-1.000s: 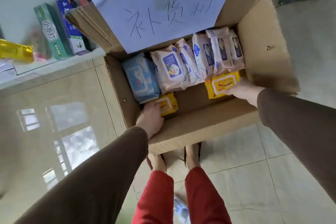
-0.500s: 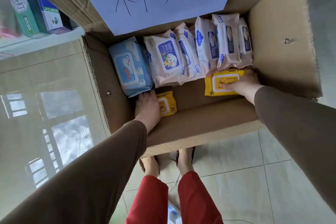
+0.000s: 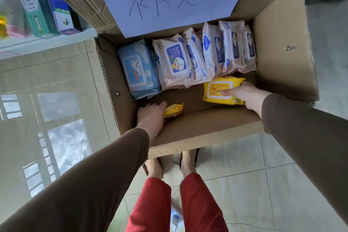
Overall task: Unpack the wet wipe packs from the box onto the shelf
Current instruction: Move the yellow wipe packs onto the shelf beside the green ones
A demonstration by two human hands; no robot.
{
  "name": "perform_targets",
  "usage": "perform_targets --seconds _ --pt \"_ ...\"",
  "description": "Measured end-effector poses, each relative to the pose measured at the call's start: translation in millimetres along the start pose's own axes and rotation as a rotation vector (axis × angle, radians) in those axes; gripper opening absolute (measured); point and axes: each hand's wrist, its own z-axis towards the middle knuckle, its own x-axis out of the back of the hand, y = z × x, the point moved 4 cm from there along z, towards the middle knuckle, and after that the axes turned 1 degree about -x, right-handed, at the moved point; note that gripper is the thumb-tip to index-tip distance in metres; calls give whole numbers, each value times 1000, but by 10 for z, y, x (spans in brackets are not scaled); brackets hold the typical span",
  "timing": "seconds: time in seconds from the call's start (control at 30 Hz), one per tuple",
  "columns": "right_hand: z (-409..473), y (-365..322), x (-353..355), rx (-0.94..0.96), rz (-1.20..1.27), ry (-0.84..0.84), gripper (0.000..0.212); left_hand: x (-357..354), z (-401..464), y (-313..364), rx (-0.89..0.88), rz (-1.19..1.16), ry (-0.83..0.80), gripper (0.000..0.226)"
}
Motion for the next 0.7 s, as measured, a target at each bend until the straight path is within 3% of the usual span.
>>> perform_targets --seconds 0.1,0.33,0.47,0.7 --pt "-440 -110 -5 81 -43 -68 49 284 -278 -65 45 -116 84 38" --pt "-2035 -865 268 265 71 -194 44 1491 -1436 -471 72 -457 158 40" --pt "-3188 -1624 387 400 96 -225 48 2369 -2363 -960 83 -570 247 30" --pt "-5051 -2997 -30 667 117 -293 29 3515 -3796 -2223 34 -768 475 19"
